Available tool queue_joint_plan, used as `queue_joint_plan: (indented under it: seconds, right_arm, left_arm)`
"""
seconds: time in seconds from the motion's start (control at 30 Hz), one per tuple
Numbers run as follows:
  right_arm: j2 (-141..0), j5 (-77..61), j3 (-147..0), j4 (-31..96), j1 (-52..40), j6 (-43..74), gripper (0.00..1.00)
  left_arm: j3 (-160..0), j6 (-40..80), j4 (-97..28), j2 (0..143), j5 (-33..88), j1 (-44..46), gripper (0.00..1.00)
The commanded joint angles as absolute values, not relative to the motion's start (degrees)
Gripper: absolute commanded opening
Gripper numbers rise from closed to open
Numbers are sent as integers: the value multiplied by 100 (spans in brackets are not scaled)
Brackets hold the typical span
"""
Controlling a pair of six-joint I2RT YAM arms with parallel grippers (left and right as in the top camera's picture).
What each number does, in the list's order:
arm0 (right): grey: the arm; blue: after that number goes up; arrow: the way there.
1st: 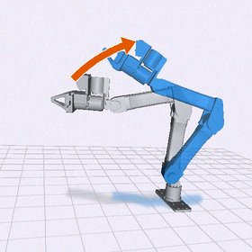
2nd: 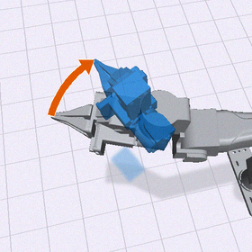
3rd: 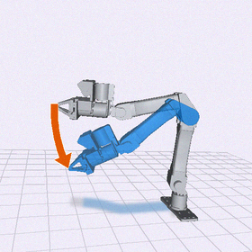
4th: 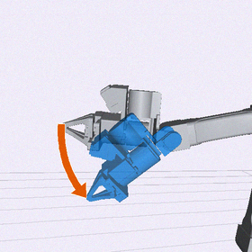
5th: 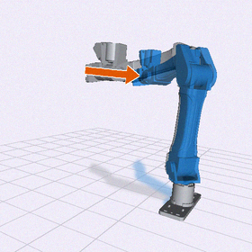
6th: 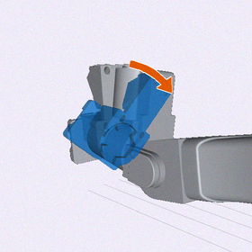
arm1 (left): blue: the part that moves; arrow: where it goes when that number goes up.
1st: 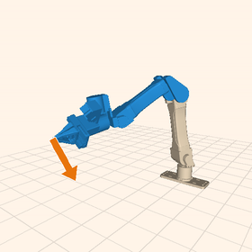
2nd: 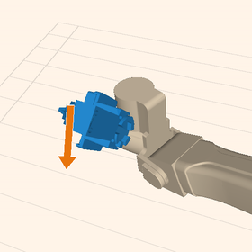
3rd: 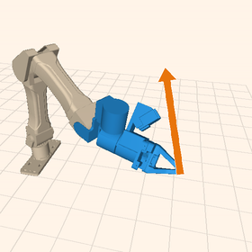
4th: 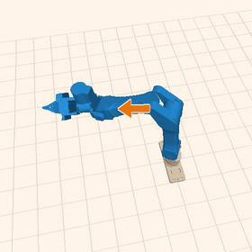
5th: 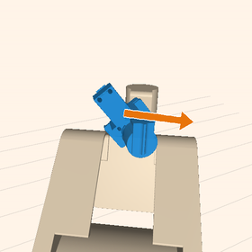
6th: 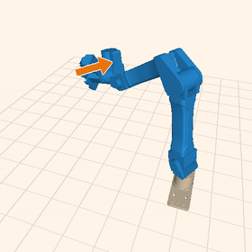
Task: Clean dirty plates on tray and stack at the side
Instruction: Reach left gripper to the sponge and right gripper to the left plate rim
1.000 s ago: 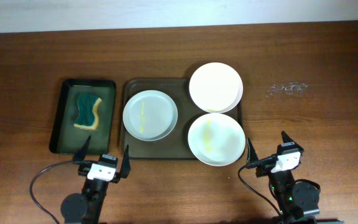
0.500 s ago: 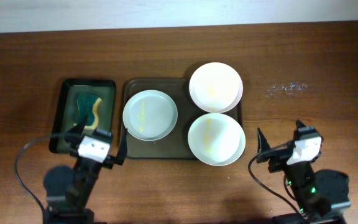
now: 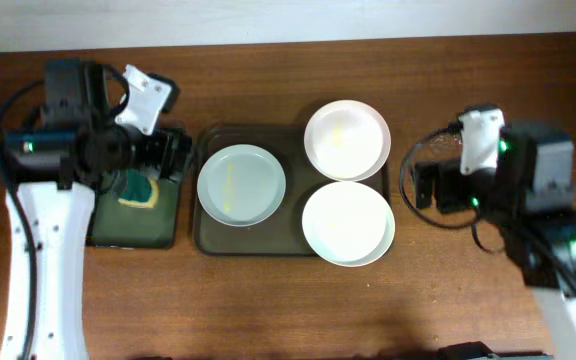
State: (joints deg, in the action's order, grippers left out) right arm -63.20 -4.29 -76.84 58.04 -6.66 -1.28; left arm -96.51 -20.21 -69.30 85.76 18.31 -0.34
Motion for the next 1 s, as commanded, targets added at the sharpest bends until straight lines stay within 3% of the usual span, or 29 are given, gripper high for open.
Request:
queue_joint_plan:
  seconds: [0.0,0.1,0.13,0.17,0.3,0.37,0.4,0.6,0.97]
  right_arm:
    - [-6748,-1413,-7896,5776,-635,-58,98]
    - [-7303,-2724,-7883,5640,-635,-19,99]
    - [-7555,-2783,-7883,5564,-644,495,96]
    - [-7795,-2749,-7885,5509,-707,825,88]
    - [-8560,-1959,-8005,5299,-1267,1806,81]
    - [-9089,-1603,-8283,5242,-1645,2053,77]
    - [-9354,-1463,-8460,5221,-1798,2130,75]
    - [-11279,-937,-9583,4788,-2617,2504,56]
    - [-12621,-506,-9579,4106,-3306,3046,35]
  left_arm:
    - [-9911,-2104,-6997,8788,2038,-14,99]
    - [-9911,-2023,-7000,8805,2126,-14,99]
    - [-9911,-2023,-6997,8807,2123,-14,100]
    - [-9911,-2023,-6991,8807,2128,-16,99]
    - [-9911,-1935,-6862,8807,2069,-16,99]
    - [-9911,-150,-6772,8855,462,-97,100]
    - [-9911,23,-6777,8906,67,-158,100]
    - [-9911,-110,-6713,9605,-47,-403,100]
    - [-9911,-355,-6320,10538,-49,-421,100]
